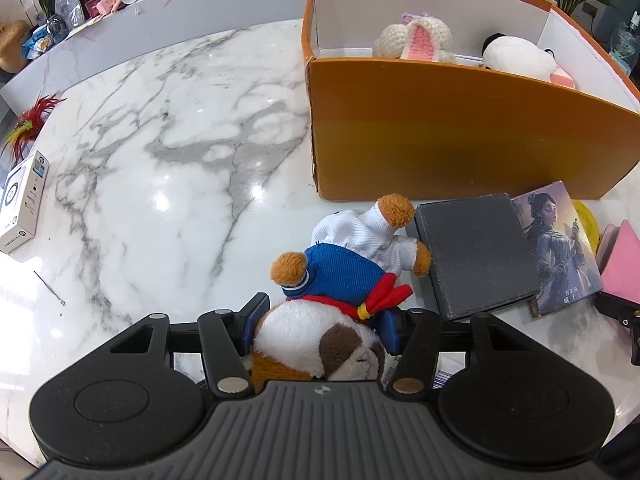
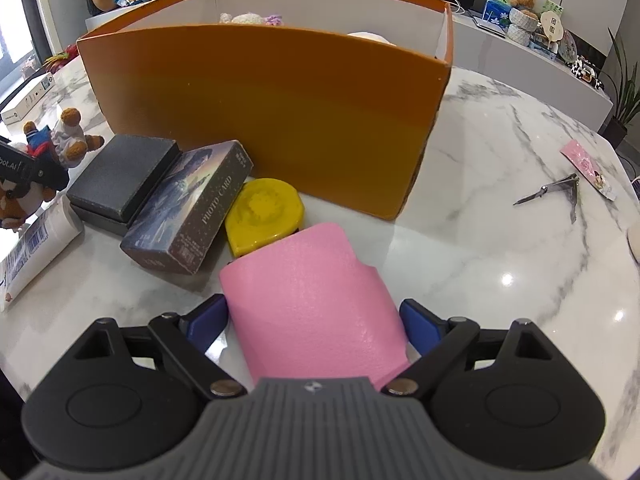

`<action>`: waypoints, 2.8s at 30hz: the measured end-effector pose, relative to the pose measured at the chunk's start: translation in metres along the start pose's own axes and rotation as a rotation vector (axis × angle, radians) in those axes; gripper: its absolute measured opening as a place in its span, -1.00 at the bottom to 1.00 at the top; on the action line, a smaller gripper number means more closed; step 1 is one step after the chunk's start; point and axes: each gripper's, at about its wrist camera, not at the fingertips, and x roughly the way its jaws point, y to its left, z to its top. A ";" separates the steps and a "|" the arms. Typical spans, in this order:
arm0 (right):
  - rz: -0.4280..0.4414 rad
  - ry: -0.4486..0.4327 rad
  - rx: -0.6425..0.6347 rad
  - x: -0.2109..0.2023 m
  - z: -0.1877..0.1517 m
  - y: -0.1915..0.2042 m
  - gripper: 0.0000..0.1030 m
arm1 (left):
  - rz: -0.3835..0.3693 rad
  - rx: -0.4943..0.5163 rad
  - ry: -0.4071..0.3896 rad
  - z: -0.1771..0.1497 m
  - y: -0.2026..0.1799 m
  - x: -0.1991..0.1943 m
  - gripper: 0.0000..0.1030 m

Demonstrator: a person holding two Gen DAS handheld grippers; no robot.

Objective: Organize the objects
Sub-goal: 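Hold the teddy keychain in the left tool while the right tool closes on the pink cloth, then lift the pink cloth with the right tool while the left tool carries the teddy toward the box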

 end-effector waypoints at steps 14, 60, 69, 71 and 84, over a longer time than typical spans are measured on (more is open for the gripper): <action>-0.011 -0.014 -0.008 -0.014 0.001 0.001 0.76 | 0.032 0.016 -0.051 -0.006 -0.007 -0.022 0.26; -0.043 -0.027 -0.161 0.000 0.007 0.063 0.89 | 0.019 0.059 -0.182 -0.003 -0.016 -0.067 0.27; 0.062 0.006 0.004 0.005 0.009 0.026 0.57 | 0.020 0.050 -0.182 -0.003 -0.008 -0.066 0.28; 0.068 0.005 0.012 0.002 0.008 0.024 0.55 | 0.017 0.050 -0.185 -0.003 -0.008 -0.067 0.28; 0.143 -0.150 0.064 -0.065 0.025 0.016 0.54 | -0.021 0.019 -0.262 0.007 -0.010 -0.091 0.28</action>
